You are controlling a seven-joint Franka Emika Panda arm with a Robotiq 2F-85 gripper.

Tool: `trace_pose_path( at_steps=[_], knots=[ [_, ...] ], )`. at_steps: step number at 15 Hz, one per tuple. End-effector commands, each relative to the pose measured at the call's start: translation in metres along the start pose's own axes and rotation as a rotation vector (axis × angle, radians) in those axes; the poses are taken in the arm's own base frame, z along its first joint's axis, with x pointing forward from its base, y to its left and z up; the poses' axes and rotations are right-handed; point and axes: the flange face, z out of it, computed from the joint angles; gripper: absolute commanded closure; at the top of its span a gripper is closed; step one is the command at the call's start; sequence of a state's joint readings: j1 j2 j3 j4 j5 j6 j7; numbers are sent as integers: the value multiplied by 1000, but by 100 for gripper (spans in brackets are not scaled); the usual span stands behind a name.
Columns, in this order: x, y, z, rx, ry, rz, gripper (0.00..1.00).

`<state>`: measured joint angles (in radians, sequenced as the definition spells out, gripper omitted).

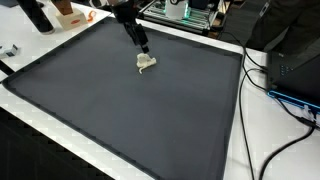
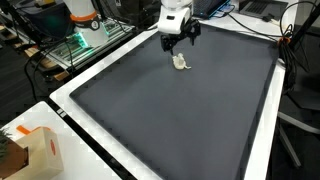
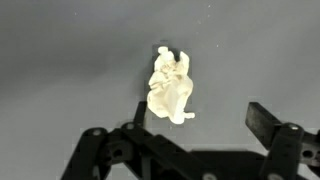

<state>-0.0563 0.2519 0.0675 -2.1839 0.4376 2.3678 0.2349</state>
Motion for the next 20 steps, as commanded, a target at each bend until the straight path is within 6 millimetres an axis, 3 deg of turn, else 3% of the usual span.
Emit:
trace_pose_path(
  at_steps=[1, 7, 12, 20],
  knots=[
    [-14, 25, -14, 166, -5, -76, 0],
    [-8, 87, -1, 413, -50, -119, 0],
    [-6, 131, 18, 491, -129, -65, 0],
    [2, 158, 48, 495, -196, 26, 0]
  ],
)
